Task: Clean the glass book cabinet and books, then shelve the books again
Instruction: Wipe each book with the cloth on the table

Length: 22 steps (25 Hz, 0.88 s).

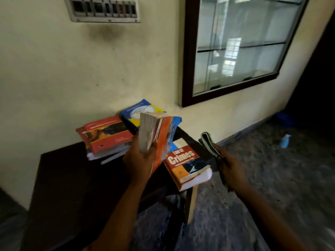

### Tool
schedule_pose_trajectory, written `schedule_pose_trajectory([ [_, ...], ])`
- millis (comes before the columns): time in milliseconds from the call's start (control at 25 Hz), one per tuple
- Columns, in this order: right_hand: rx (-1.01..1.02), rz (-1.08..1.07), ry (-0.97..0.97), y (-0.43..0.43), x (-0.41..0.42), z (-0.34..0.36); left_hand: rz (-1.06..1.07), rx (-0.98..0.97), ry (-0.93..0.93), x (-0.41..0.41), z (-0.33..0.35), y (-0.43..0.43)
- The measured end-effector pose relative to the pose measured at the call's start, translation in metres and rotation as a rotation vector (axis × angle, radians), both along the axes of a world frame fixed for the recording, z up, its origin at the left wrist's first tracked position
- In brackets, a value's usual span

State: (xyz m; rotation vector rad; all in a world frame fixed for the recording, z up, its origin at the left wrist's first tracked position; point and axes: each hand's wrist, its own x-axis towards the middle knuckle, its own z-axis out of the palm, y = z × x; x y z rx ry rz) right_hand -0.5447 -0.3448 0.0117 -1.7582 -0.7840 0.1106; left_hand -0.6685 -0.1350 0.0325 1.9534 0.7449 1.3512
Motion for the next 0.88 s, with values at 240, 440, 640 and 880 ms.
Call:
schedule_pose_trajectory([
  [240,-0.104,-0.079,0.022,-0.018,0.069,-0.01,-0.218,0.72,0.422,0.102,-0.069,0.002],
  [440,-0.151,0.002,0.04,-0.013,0.118,-0.039,-0.38,0.853,0.658,0.122,-0.147,-0.039],
  [640,-0.217,0.141,0.039,-0.005,0.141,-0.04,-0.324,0.759,0.984,0.146,-0.157,-0.061],
  [880,-0.087,0.287,0.122,0.013,0.144,-0.048,-0.318,0.111,0.577,0.13,-0.146,-0.073],
])
